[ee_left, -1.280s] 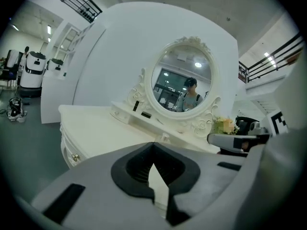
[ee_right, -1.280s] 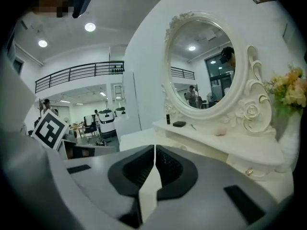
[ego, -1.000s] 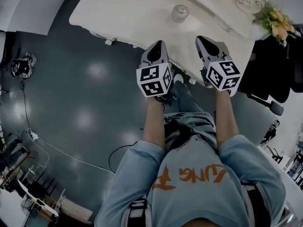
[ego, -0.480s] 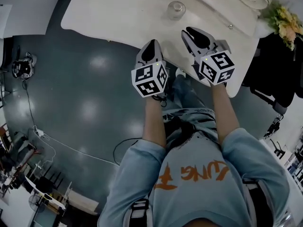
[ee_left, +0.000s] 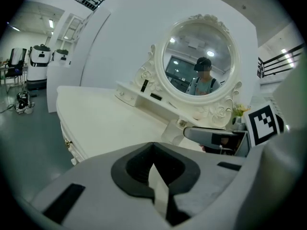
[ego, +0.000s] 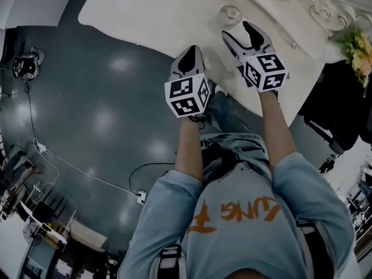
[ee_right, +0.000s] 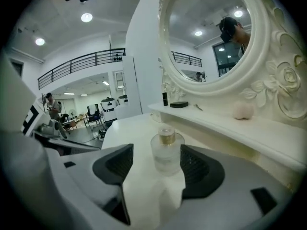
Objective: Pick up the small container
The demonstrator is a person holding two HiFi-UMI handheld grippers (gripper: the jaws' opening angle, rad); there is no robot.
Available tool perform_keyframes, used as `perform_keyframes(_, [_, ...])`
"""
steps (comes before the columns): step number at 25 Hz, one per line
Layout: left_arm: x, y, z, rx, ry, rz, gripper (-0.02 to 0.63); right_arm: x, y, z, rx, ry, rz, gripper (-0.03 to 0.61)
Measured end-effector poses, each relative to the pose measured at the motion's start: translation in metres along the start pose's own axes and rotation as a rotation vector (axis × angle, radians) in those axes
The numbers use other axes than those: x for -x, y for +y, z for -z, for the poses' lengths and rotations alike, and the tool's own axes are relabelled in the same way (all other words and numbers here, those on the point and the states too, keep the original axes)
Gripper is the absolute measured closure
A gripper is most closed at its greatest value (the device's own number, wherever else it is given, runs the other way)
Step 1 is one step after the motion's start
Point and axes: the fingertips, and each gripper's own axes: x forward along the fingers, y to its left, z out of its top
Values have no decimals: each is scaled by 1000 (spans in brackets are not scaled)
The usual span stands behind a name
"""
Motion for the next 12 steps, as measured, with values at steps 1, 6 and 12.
perform_keyframes(1, [-1, 3, -1, 3, -2, -7, 604, -4, -4, 0, 19, 8, 13, 281])
perform_keyframes(6, [-6, 7, -1, 10, -2, -21, 604, -25, -15, 8, 97, 56, 47, 248])
perform_keyframes(12, [-12, 12, -6, 10, -6, -42, 604, -46, -18, 15, 130, 102, 34, 242])
